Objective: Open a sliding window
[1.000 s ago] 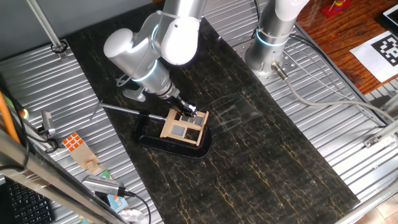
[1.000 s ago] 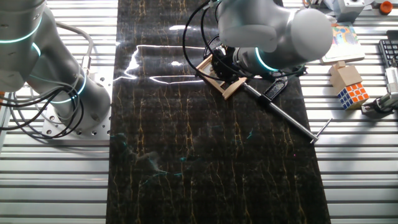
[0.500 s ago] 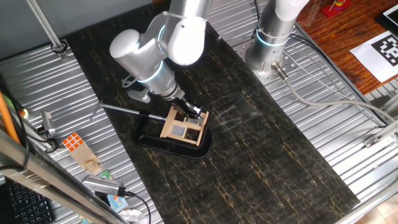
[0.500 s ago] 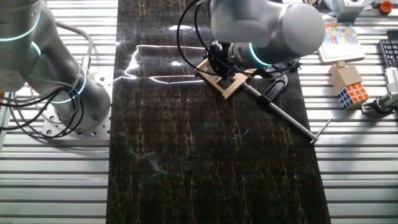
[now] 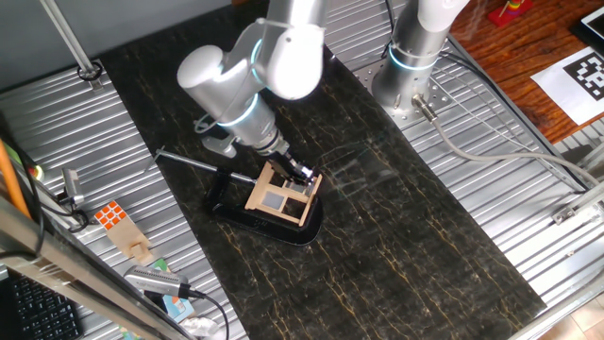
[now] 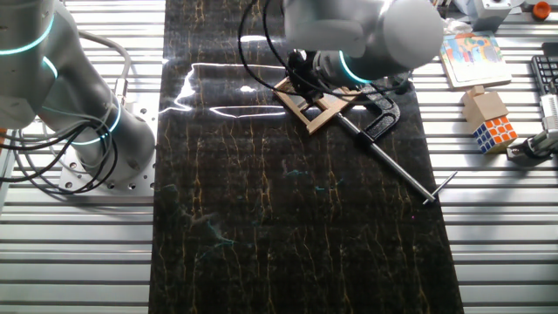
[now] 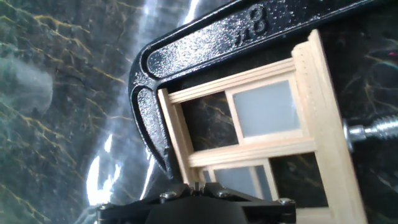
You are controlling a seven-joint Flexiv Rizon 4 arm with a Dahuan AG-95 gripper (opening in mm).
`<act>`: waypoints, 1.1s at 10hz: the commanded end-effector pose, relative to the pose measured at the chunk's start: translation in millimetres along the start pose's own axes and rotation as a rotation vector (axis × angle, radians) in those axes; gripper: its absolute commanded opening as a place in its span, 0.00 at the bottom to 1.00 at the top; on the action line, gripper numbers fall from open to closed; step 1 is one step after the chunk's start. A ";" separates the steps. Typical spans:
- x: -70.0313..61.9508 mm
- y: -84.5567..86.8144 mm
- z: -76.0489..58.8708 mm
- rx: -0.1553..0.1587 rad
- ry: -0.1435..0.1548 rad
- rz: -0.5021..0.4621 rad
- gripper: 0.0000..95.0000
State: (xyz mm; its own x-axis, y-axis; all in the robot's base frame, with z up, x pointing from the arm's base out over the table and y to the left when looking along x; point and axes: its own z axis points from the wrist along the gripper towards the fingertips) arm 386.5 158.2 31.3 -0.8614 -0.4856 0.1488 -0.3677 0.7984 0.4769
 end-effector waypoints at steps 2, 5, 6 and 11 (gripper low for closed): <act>7.9 18.1 -29.5 0.223 0.020 0.001 0.00; 22.6 34.6 -65.3 0.361 -0.008 0.087 0.00; 27.4 37.9 -76.9 0.405 -0.020 0.112 0.00; 47.4 45.7 -124.5 0.529 -0.098 0.141 0.00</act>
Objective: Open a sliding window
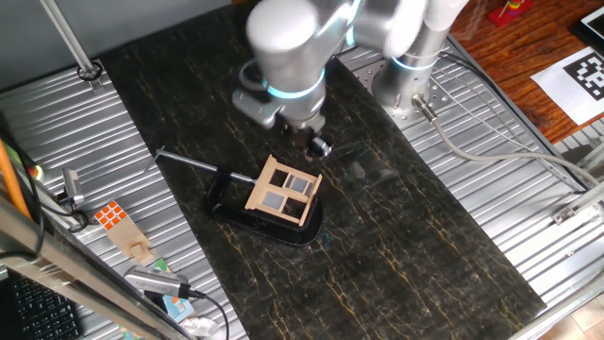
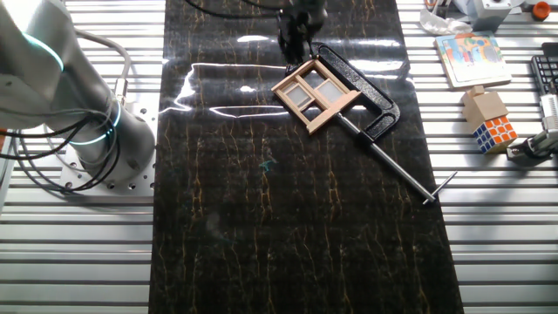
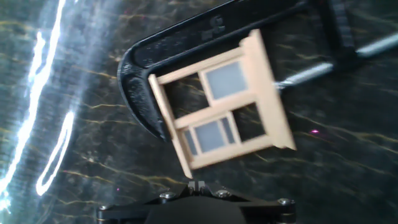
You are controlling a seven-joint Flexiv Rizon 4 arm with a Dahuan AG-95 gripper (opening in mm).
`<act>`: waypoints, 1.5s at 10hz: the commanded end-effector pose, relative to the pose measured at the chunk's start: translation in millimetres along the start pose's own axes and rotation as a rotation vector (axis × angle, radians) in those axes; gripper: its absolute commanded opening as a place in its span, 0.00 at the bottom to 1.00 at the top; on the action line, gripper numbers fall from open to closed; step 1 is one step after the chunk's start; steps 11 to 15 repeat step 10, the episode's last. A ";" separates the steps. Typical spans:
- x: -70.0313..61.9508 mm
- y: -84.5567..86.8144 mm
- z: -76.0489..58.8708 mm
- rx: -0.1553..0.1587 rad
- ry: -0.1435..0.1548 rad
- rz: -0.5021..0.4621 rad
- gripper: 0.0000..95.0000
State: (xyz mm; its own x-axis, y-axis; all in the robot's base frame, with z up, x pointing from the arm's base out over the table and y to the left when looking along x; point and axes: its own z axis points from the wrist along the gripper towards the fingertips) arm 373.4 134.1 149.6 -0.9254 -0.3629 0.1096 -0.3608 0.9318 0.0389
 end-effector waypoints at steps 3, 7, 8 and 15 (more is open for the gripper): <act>9.6 -2.5 -26.3 0.097 -0.062 0.062 0.00; 14.8 8.2 -35.0 0.094 -0.068 0.049 0.00; 16.8 11.6 -37.3 0.090 -0.064 0.046 0.00; 17.4 13.0 -38.2 0.083 -0.066 0.043 0.00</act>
